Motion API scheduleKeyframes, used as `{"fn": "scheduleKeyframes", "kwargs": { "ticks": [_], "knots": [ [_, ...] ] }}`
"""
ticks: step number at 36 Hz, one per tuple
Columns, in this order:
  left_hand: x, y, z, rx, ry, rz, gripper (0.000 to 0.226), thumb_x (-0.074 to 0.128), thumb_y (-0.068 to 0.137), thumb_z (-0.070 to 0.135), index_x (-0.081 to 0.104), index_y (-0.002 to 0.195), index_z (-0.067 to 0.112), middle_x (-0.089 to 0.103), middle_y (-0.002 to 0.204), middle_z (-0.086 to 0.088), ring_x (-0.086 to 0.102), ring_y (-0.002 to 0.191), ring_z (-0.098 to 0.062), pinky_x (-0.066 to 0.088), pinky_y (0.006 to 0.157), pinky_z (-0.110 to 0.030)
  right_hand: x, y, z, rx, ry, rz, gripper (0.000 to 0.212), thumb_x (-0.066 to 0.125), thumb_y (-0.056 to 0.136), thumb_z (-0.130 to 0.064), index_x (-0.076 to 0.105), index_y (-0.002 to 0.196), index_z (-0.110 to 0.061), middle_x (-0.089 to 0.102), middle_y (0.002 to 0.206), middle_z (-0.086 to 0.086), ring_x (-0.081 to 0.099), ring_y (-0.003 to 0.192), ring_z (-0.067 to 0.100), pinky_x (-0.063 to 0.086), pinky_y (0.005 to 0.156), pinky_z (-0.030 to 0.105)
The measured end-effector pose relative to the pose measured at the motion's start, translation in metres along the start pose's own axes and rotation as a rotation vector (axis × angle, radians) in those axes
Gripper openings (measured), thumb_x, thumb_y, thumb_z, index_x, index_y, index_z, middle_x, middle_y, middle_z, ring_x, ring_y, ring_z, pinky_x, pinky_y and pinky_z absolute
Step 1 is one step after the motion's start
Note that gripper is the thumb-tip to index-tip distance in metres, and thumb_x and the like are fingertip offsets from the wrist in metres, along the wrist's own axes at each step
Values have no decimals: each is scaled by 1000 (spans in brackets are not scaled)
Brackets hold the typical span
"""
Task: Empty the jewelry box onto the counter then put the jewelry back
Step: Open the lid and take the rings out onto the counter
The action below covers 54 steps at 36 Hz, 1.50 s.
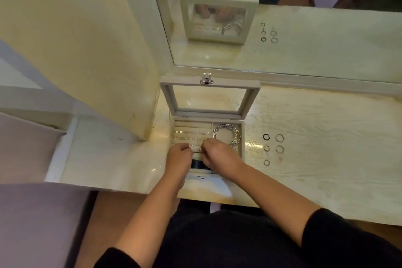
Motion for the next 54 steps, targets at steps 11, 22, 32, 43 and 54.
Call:
{"fn": "scheduleKeyframes", "kwargs": {
  "ticks": [11, 22, 32, 43, 54],
  "knots": [
    [2, 0, -3, -6, -36, 37, 29, 41, 85, -4, 48, 69, 19, 42, 88, -9, 38, 85, -15, 31, 67, -28, -2, -3, 7, 70, 302, 17, 19, 51, 87, -11, 58, 102, -3, 63, 101, 12, 58, 94, 27, 46, 79, 36],
    [46, -19, 4, 67, 8, -69, 27, 43, 90, 0, 56, 113, 7, 64, 110, -10, 62, 99, -18, 48, 80, -26, -8, -27, 52, 349, 963, 109, 24, 61, 85, -8, 54, 74, -28, 69, 75, 16, 68, 62, 14, 49, 55, 18],
    [106, -33, 17, 130, 107, -149, 30, 38, 91, -3, 57, 113, 5, 62, 108, -10, 63, 91, -14, 47, 67, -19, -18, -66, 106, 430, 1048, 204, 24, 58, 84, -1, 54, 72, -21, 61, 63, 3, 61, 56, 6, 48, 67, 25],
    [171, -45, 2, 50, 178, -255, 29, 42, 88, 0, 60, 110, 8, 64, 92, -3, 62, 83, -10, 42, 66, -20, -19, -114, 159, 576, 964, 274, 5, 62, 83, -7, 65, 79, -8, 62, 76, 8, 58, 75, 20, 46, 75, 30],
    [209, -58, -13, 5, 276, -315, 41, 41, 89, 3, 50, 128, 10, 61, 119, -14, 60, 77, -7, 42, 64, -21, -3, -134, 188, 664, 759, 254, 9, 61, 81, -6, 67, 87, -4, 50, 65, -15, 48, 69, 5, 35, 57, -2]
  ]
}}
Point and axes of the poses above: each hand's wrist, its own y-axis towards the middle knuckle, its own x-axis out of the palm, z = x × y, the point moved 4 cm from there along y, towards the middle knuckle
